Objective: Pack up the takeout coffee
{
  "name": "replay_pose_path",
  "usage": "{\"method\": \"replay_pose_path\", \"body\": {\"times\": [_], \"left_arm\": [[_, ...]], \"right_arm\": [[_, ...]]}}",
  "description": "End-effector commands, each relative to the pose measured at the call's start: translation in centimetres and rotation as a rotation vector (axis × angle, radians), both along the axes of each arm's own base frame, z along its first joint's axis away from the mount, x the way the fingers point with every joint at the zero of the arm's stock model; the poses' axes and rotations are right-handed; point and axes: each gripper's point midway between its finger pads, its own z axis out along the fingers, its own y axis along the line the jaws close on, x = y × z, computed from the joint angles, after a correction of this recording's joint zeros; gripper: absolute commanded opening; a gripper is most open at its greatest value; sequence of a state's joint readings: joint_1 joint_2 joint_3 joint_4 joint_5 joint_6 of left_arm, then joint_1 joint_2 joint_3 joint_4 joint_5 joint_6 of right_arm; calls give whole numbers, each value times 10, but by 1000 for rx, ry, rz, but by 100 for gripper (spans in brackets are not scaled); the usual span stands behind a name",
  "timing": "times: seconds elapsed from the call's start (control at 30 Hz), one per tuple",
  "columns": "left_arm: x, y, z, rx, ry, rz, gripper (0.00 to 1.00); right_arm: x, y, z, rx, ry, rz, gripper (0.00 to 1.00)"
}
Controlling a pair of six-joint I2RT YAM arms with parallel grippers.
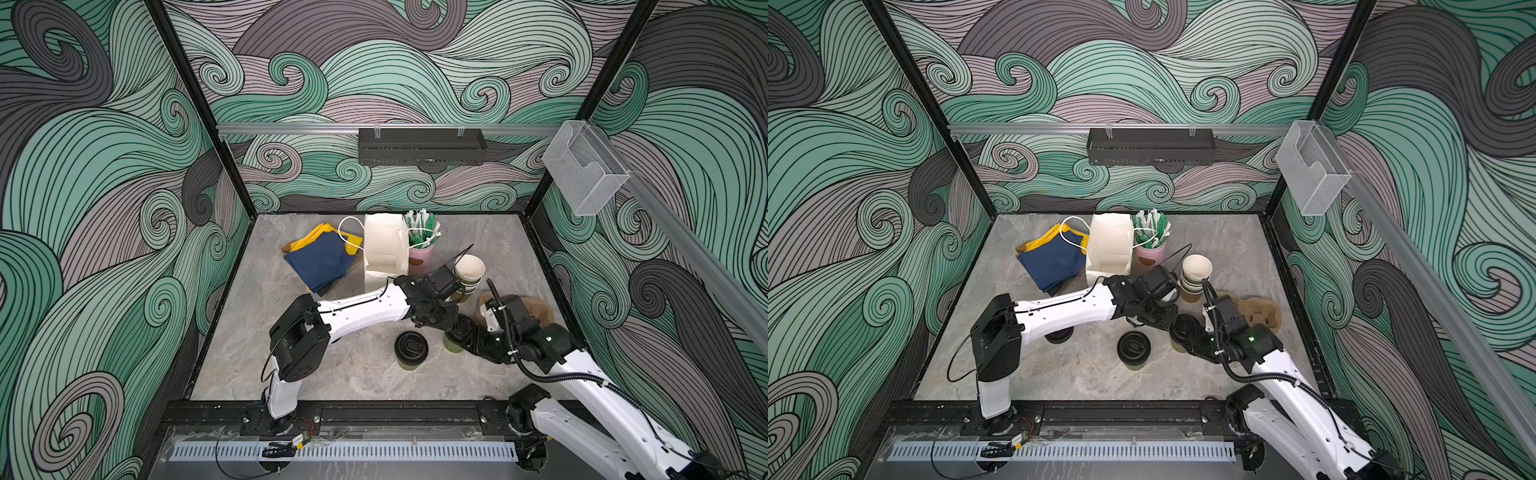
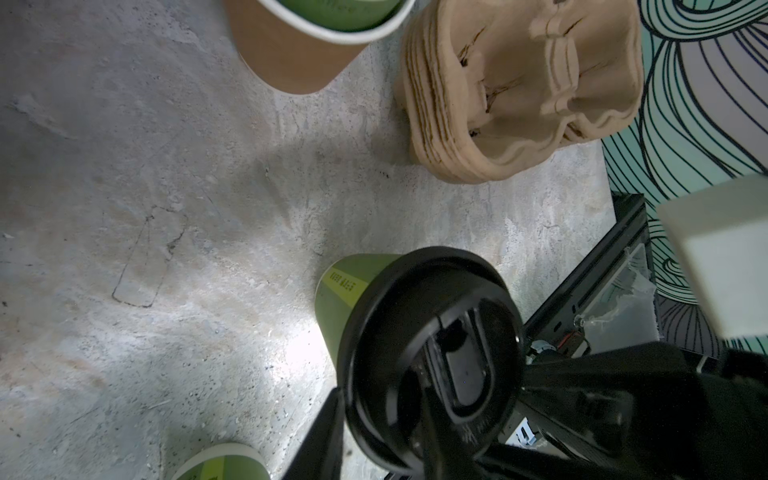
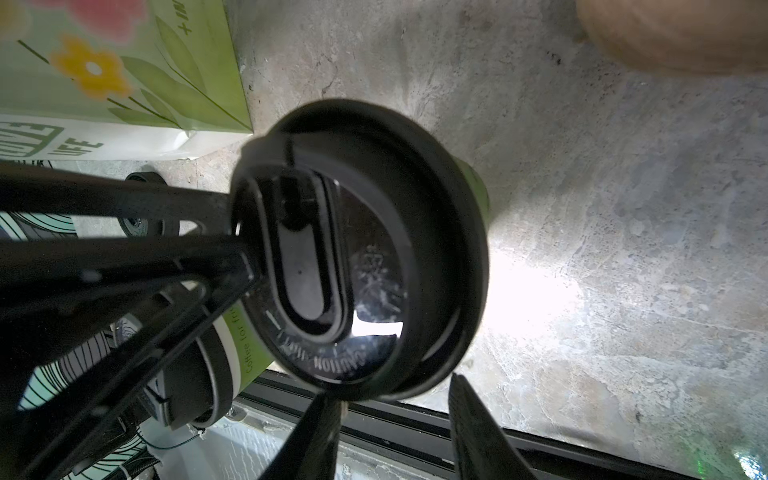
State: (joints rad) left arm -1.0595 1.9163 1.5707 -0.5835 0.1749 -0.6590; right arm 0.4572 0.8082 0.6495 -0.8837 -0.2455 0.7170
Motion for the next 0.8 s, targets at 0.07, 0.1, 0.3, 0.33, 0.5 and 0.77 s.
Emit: {"method": "replay_pose_path", "body": {"times": [0.07, 0.1, 0.3, 0.33, 0.5, 0.77], "left_arm": [[-3, 1, -10, 36, 19, -25, 30], [-3, 1, -10, 36, 19, -26, 30], [-2, 2, -9, 40, 15, -24, 30], [-2, 2, -9, 40, 15, -24, 30], [-2, 2, -8, 40, 13, -23, 30], [-2, 3, -7, 39, 11, -18, 30]], "right_arm": [[4, -10, 5, -52, -34, -18, 46], [6, -7, 15, -31, -68, -10, 47], [21, -35, 57, -72, -219, -137, 42], [24, -44, 60, -77, -232, -188, 38], [39, -56, 53, -21, -217, -332, 29], [55, -40, 30, 88, -157, -348, 23]]}}
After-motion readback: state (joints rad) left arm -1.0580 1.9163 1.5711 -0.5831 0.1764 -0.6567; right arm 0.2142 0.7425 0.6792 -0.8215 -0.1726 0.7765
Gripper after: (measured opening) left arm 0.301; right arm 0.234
